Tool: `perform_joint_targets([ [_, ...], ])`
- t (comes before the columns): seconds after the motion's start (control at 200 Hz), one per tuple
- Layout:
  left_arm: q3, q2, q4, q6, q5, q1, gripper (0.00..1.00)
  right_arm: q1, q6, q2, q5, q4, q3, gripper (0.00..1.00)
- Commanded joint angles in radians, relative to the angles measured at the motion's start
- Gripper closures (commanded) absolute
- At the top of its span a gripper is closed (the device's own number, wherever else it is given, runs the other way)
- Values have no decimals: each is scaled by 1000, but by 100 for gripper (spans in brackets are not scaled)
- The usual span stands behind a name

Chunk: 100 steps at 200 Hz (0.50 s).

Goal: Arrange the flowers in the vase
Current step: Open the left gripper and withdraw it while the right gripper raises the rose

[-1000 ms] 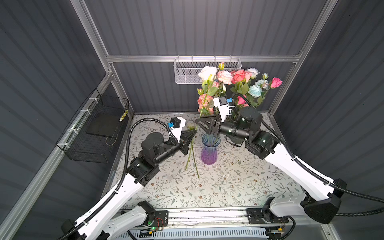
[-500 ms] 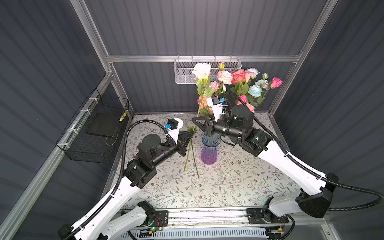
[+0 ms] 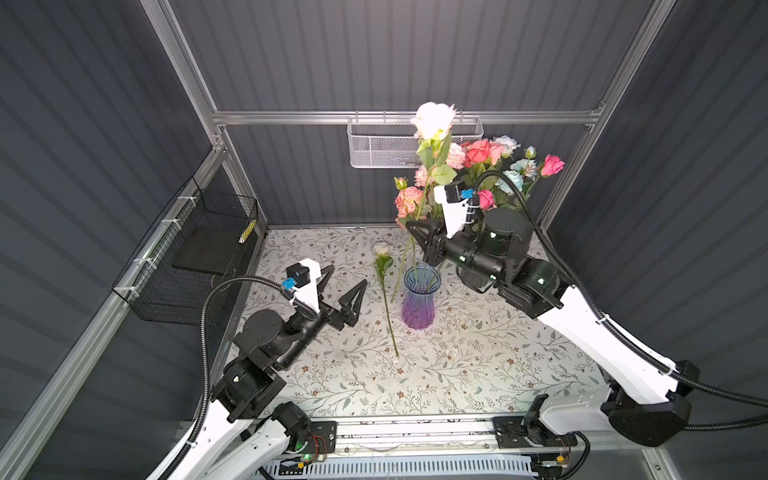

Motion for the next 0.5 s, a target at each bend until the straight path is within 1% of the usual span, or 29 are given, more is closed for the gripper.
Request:
perform_joint_targets([
  [0.0,-31,-42,-48,-29,-94,-4,8,-6,-113,-30,151,-21,57,95],
  [0.185,-20,-52,-101,-34,-76,-5,8,-44,-138,-27,212,-33,97,95],
  [0.285,-19,-48,-106,-34,-77,-4,8,-64,-130,-22,220,-52,100,95],
  [0.495,-48,-46,-95,-50,-75,-5,8,-71,-90,-33,234,-71,-7,95],
])
